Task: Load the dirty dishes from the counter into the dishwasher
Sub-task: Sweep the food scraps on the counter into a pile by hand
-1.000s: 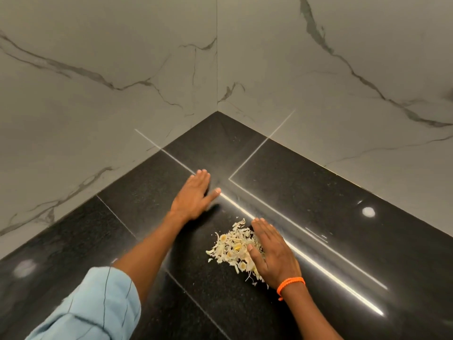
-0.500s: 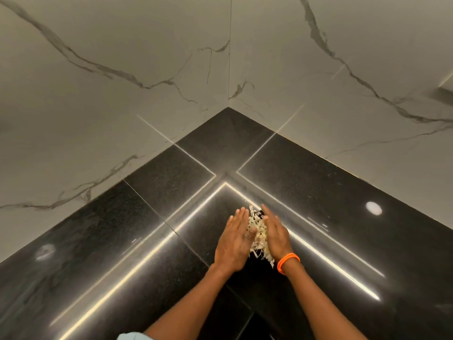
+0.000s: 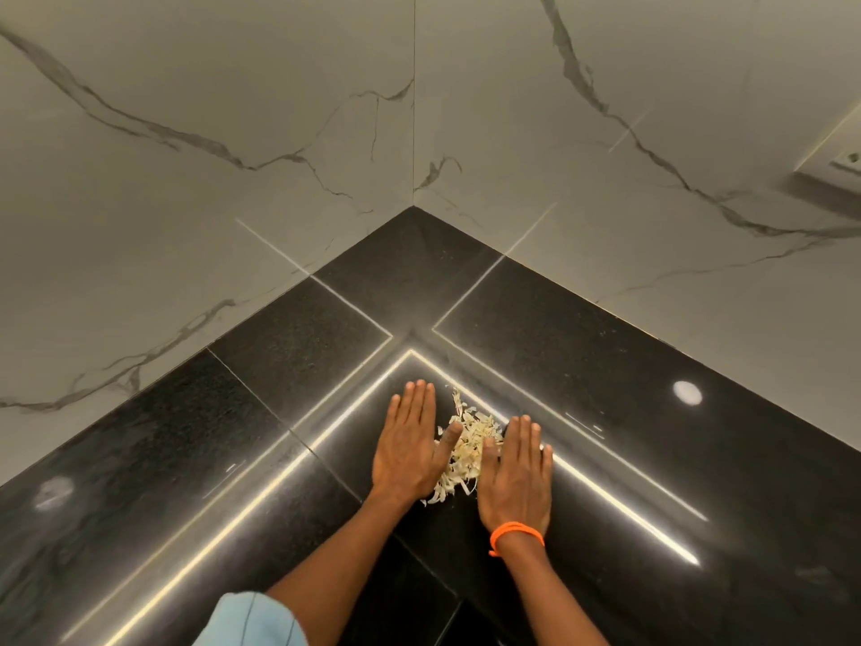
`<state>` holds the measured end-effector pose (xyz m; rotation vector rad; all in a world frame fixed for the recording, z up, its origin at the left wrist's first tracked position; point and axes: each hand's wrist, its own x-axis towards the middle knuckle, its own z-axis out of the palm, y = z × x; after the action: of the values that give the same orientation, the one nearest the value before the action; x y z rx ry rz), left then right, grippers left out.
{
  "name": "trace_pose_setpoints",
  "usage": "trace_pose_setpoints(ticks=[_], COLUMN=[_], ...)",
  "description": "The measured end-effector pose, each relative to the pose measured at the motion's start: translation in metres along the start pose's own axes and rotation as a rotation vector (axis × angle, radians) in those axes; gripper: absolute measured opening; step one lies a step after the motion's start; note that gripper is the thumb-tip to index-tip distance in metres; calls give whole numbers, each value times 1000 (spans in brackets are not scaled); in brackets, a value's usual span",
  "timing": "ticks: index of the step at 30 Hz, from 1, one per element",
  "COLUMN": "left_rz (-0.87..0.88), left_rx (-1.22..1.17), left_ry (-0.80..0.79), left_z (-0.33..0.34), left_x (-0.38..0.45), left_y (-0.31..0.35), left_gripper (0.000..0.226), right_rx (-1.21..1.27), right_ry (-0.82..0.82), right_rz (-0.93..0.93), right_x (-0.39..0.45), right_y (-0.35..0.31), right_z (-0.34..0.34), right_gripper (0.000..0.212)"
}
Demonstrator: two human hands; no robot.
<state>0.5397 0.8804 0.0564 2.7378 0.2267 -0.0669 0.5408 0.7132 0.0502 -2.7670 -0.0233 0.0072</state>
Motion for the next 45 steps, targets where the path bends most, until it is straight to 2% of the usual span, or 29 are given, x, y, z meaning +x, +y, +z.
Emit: trace_pose_setpoints(ticks=[6,9,12,15,17,19,22,24,28,30,32,34,36,38,40,41,43,45], left_rz=[239,308,247,158,84,4,48,132,217,203,179,152,143,135,121,109,81,59], left_rx=[-47,-181,-418,-655,-810,-870,-551,-297,-22,56,80,62,15,-53,-76,-74,-23,62], left_ry=[-58,-86,-69,-87,-136,-161,-197,-239,-428,-493,-488,-459,-420,-385,-354,-349,-371,-455], left_z=[6,5,3,-4,-12,-18,-31,-45,-65,-62,-56,-55,-57,-59,-61,-63,-64,-67], left_x=[42,44,25,3,-8,-17,-32,-38,-33,-28,-22,-15,-6,1,5,6,10,12], left_y=[17,17,19,24,20,9,-12,-24,-31,-24,-11,2,10,15,15,15,10,5], left_gripper=[78,70,60,51,53,64,88,114,148,155,157,151,130,98,86,89,111,133], right_rx=[-26,63,218,419,595,657,463,292,45,-22,-35,-3,41,53,34,30,4,-58], right_ry=[-25,-58,-96,-203,-317,-371,-331,-341,-595,-668,-666,-627,-573,-528,-514,-520,-563,-636], right_rz=[-56,-152,-228,-214,-132,-67,-87,-150,-148,-161,-185,-170,-154,-166,-181,-176,-164,-167], right_x=[22,32,31,25,23,21,16,18,29,33,34,37,41,47,51,53,56,56], right_y=[-21,-26,-24,-20,-18,-10,6,14,19,14,5,-5,-15,-23,-28,-29,-25,-20], right_z=[12,10,10,-2,-17,-29,-48,-60,-77,-78,-74,-69,-67,-67,-70,-71,-74,-76], right_gripper=[66,65,63,59,49,49,69,84,132,143,143,135,118,97,87,89,105,120])
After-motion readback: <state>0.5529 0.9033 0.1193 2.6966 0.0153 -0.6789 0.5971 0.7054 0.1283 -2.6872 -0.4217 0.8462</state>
